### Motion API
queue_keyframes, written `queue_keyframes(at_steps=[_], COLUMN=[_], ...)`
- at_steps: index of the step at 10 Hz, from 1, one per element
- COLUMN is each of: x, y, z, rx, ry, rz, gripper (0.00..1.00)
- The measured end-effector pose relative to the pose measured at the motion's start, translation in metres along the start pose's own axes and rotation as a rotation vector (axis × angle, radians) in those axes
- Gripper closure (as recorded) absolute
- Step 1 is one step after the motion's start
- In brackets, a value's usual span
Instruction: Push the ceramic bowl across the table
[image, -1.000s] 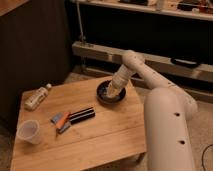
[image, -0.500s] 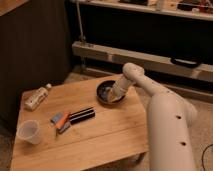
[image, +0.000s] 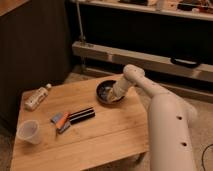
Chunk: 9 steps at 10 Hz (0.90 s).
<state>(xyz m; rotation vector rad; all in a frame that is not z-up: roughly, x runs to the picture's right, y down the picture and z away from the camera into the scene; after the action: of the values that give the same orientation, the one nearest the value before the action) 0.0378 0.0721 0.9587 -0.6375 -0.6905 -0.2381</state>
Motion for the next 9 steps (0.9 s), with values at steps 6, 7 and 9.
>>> queue_keyframes(at_steps=[6, 7, 9], x=[-0.006, -0.018, -0.058], y=[0.009, 0.016, 0.032], z=[-0.001, -0.004, -0.019], rx=[-0.046, -0.086, -0.114], ry=[-0.021, -0.051, -0.112], rz=[-0.022, -0.038, -0.056], gripper=[1.0, 1.0, 1.0])
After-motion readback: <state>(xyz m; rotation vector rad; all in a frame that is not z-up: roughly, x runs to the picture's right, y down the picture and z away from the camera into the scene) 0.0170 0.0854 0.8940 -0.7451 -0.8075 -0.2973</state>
